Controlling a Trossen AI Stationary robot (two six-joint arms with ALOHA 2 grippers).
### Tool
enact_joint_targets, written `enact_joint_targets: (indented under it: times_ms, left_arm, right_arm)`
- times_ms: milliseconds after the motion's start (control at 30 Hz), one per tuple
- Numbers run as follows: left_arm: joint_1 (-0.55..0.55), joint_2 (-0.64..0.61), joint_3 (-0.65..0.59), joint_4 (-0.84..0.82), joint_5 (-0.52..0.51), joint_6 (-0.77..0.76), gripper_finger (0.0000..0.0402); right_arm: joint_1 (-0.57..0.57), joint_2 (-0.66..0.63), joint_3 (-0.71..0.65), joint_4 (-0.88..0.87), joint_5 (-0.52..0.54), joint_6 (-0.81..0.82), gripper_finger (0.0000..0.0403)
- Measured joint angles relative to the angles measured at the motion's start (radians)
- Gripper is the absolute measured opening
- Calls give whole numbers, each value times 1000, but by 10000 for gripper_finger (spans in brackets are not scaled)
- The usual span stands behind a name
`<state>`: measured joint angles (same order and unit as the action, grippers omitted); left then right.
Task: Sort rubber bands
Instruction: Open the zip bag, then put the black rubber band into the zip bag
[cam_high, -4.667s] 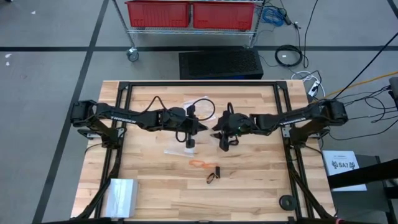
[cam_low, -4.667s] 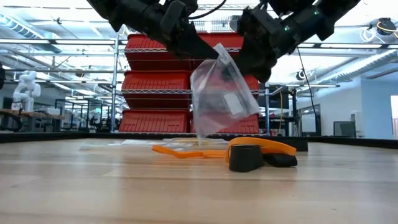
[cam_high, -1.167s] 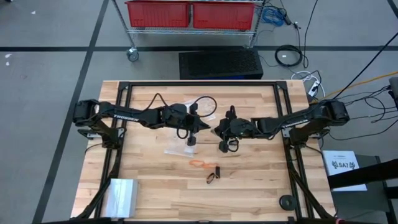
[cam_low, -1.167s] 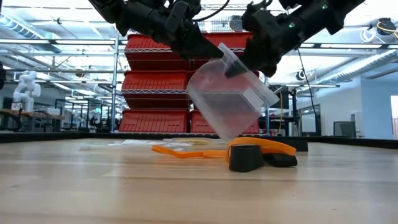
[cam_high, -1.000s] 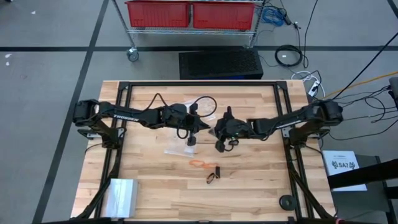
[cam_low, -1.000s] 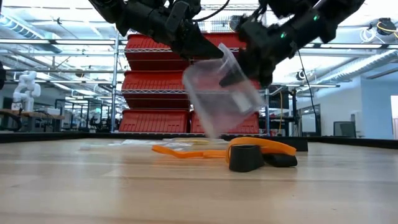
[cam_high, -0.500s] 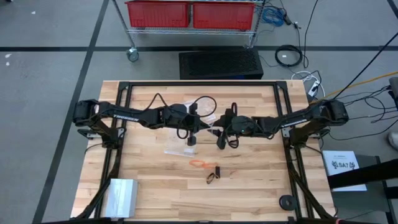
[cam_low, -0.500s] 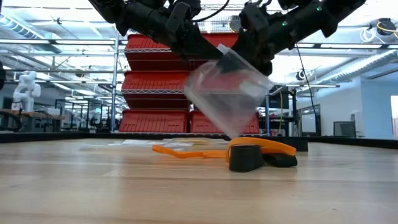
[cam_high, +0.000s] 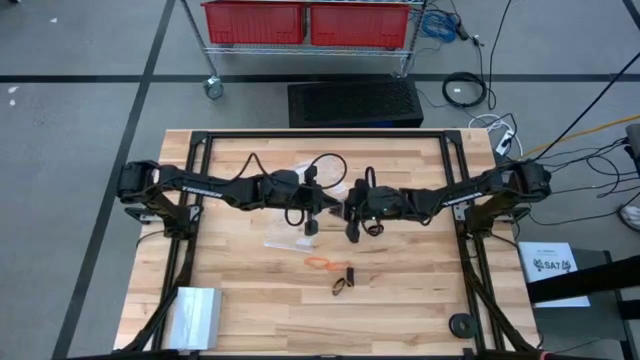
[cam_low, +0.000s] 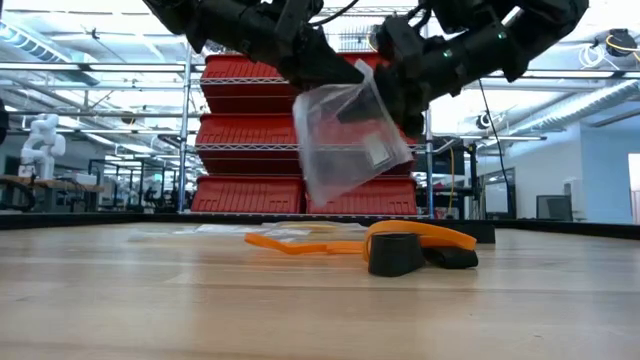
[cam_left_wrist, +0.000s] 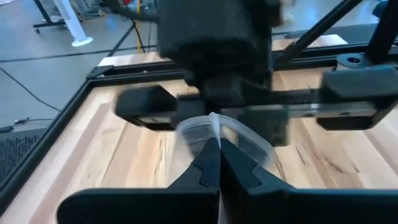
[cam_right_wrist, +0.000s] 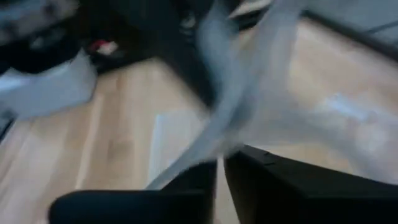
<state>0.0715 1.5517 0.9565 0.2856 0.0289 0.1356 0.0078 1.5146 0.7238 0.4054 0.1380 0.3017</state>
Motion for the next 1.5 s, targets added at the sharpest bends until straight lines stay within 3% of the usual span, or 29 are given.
enact_joint_targets:
  times_ms: [333, 500, 733, 967, 1133, 1500]
  left_arm:
    - [1, 0, -100, 101, -4, -61, 0]
    - [1, 0, -102, 106, -7, -53, 0]
    - [14, 0, -102, 92, -8, -45, 0]
    - [28, 0, -102, 73, -11, -25, 0]
    - [35, 0, -102, 66, 16, -21, 0]
    - [35, 0, -102, 59, 30, -7, 0]
  right_arm:
    - [0, -78, 0, -185, -41, 1, 189]
    - [0, -188, 0, -282, -41, -7, 243]
    - [0, -359, 0, -403, -41, -67, 255]
    - [27, -446, 0, -775, -64, -50, 253]
    - [78, -352, 0, -924, -63, -11, 254]
    - [95, -39, 0, -827, -3, -105, 258]
